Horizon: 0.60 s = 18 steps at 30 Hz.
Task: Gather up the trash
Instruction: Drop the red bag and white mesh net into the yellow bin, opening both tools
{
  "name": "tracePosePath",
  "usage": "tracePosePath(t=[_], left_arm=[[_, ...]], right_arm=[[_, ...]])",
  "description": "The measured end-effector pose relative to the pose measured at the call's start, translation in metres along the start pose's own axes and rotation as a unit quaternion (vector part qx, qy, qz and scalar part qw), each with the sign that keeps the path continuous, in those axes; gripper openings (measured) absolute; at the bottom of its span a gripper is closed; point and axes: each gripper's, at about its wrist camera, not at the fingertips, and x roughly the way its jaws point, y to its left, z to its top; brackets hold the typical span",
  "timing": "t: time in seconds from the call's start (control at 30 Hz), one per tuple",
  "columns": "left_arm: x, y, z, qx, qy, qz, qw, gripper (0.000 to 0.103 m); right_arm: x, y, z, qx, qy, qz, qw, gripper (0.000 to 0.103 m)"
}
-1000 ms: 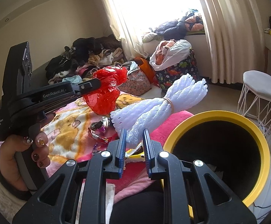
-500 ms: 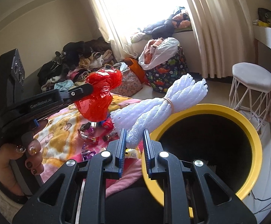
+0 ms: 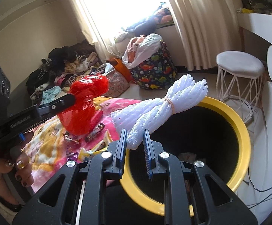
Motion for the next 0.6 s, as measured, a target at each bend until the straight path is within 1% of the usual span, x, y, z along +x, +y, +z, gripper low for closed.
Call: tracePosePath(t=[0.27,0.6], left_arm=[[0.014,-0.012,-0.008,0.013,0.019,-0.008,0.9997,0.005],[0.037,-0.019,-0.021,0.018,0.053,-0.017,0.9983,0.005]], right_arm=[[0.004,-0.020,-0.003,0.017,0.011,-0.014,1.000,0.017],[0.010,-0.041,-0.010,0.042,0.028,-0.022,0.998,0.017]])
